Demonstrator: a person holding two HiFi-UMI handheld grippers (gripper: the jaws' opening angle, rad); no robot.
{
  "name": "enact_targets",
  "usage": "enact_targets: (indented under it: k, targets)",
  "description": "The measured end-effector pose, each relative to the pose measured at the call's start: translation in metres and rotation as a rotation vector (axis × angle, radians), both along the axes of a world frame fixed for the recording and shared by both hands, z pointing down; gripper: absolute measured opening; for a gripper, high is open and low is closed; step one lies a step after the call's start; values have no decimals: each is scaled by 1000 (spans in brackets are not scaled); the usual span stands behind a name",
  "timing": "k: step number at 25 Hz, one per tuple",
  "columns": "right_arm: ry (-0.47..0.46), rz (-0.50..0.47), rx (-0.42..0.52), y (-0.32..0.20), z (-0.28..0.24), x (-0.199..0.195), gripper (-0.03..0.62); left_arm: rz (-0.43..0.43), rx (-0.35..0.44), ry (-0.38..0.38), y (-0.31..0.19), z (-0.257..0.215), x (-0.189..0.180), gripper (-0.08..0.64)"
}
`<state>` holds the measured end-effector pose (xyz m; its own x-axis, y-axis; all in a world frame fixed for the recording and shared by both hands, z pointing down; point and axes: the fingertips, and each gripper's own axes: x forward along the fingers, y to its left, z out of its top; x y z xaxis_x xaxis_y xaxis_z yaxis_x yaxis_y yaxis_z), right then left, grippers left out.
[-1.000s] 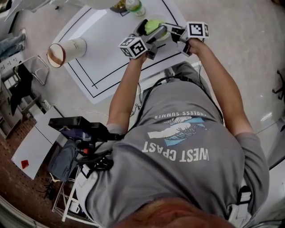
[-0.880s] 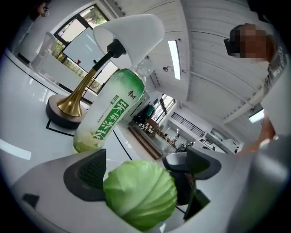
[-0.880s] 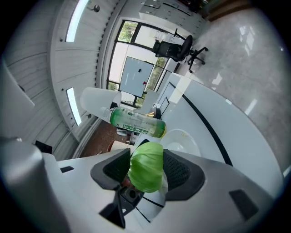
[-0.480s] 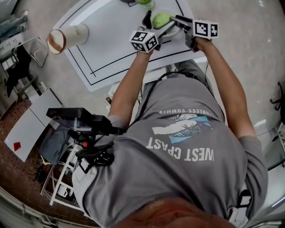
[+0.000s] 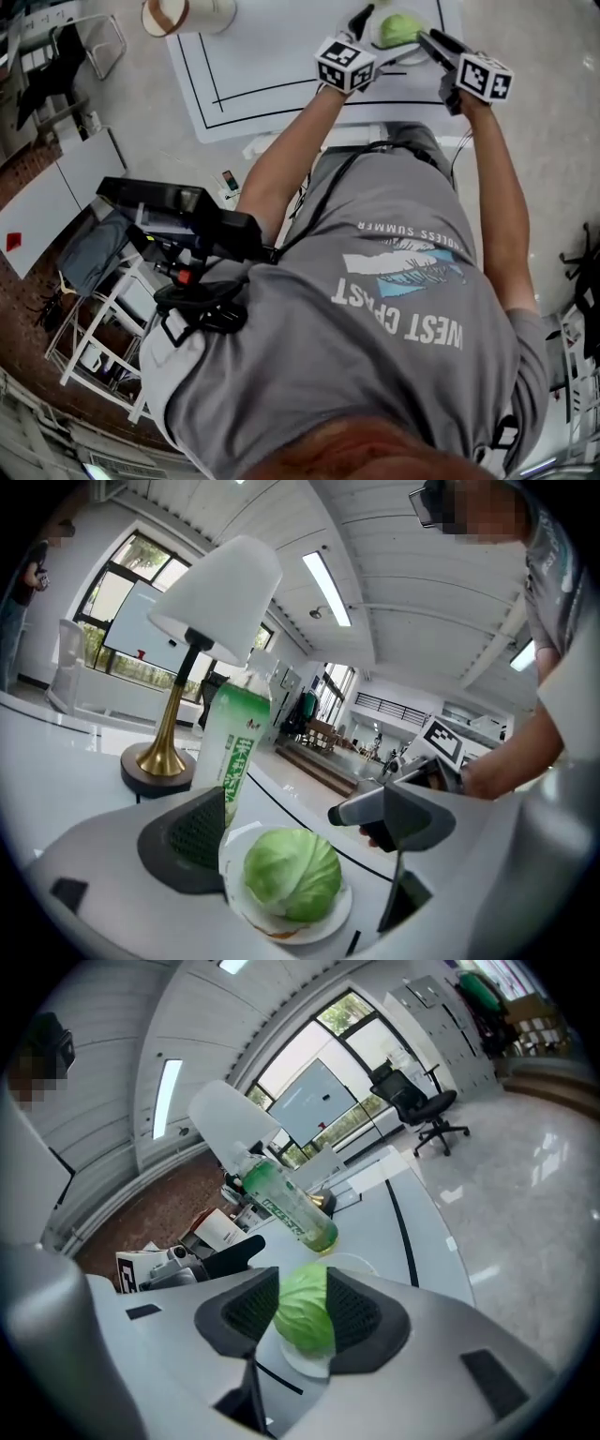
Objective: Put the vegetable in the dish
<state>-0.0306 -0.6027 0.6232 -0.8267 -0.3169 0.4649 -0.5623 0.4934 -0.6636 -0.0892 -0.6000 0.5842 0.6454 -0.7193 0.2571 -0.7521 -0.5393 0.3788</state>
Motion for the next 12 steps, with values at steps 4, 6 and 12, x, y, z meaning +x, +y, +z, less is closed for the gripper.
enact_targets:
  k: [4,6,12]
  targets:
    - [40,27,159,5,-47,7,9,32,59,21,22,-38,-11,473]
    - [42,49,242,9,-76,7,9,71,95,30,38,-59,-16,316]
    - [10,37,552,130,-170,48,8,171,197,24,156,-121,13,9]
